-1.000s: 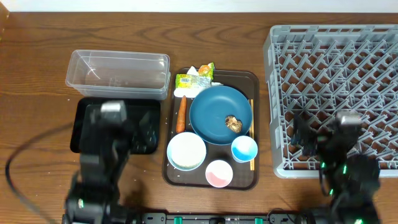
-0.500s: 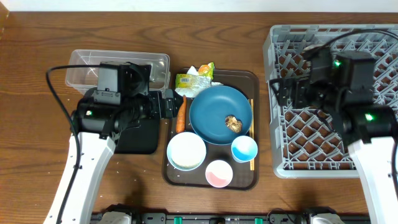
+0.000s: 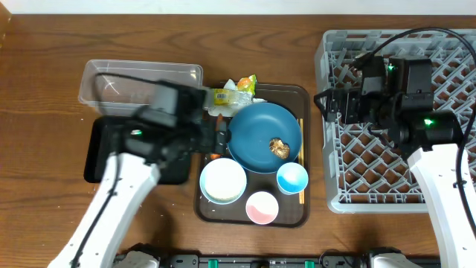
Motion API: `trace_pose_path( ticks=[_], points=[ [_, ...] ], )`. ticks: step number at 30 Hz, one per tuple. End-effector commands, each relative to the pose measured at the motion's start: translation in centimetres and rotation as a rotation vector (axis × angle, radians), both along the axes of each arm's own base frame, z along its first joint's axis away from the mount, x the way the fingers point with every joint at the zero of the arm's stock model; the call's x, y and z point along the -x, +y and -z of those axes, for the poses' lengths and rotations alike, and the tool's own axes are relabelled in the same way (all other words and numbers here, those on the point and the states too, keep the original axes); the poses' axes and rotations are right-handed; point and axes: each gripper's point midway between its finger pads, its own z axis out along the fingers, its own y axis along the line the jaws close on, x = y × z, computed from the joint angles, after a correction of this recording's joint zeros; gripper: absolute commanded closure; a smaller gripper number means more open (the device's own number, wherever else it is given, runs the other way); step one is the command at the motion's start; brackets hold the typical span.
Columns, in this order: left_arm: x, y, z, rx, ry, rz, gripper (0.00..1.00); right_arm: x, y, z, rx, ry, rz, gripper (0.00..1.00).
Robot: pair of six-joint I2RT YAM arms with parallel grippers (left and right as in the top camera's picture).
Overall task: Sort waste into correct bins and load items into the dishwasher rack
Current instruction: 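Reach the left gripper to the blue plate and grasp its rim, then lift the blue plate over the black tray and tip the cookie off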
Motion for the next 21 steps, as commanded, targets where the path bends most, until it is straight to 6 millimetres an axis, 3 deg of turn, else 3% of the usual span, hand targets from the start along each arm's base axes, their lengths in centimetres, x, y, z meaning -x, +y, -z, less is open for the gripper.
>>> trace_pose_path(
  ticks=[1,4,8,14,18,21],
  points=[
    [-2.3,0.2,2.1,-0.17,-0.05,-0.02,0.2,-0.6,-0.9,-0.5,-0.016,-0.001,0.071,0.01],
    [-3.7,-0.6,4.7,-0.21,-0.029,-0.013,0.32,-0.4,-0.9,-0.4,-0.017,0.012,0.072,0.01],
    [-5.1,-1.2,8.5,-0.214,0.034,-0.059,0.32,0.1,-1.0,0.1,-0.013,0.039,0.072,0.01],
    [-5.6,-2.1,12.7,-0.214,0.108,-0.037,0.36,0.3,-1.0,0.2,-0.012,0.049,0.073,0.01],
    [-5.3,-3.0,14.2,-0.184,0.151,-0.015,0.57,0.2,-1.0,0.1,-0.012,0.042,0.073,0.01],
    [-5.1,-3.5,14.6,-0.157,0.17,0.0,0.77,0.0,-1.4,0.2,0.008,0.036,0.091,0.01]
  ],
)
